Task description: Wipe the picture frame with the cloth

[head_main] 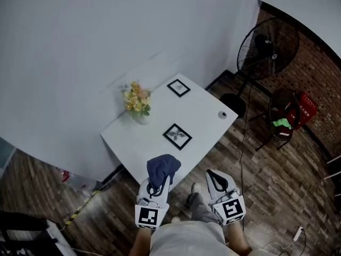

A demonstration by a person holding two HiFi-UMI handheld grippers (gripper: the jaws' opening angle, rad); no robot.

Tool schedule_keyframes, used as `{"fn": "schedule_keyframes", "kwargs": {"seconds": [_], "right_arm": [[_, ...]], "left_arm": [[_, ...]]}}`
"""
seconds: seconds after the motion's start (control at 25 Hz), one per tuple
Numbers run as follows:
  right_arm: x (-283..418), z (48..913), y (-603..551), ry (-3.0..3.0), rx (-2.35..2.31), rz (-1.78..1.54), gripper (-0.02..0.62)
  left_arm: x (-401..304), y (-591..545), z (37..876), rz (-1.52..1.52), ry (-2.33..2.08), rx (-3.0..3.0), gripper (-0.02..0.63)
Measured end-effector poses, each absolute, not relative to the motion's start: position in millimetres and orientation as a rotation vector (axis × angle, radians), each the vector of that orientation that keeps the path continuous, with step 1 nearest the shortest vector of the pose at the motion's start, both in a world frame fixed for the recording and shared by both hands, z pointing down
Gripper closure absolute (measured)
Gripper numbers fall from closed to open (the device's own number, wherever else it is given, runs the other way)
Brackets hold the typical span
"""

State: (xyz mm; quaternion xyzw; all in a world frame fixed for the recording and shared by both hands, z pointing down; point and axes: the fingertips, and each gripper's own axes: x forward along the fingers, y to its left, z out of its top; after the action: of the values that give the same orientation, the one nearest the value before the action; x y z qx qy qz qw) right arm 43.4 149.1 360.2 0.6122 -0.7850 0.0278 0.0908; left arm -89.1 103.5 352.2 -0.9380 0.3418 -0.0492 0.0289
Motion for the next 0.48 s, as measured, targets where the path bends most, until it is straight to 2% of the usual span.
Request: {"fn": "schedule_keyframes", "kwargs": {"seconds": [0.48], "right_arm": [[103, 378, 45, -2.488, 1.538, 0.140, 0.592]], "left_arm": [[-32, 23, 374, -0.266, 1.325, -2.822, 0.526]]}}
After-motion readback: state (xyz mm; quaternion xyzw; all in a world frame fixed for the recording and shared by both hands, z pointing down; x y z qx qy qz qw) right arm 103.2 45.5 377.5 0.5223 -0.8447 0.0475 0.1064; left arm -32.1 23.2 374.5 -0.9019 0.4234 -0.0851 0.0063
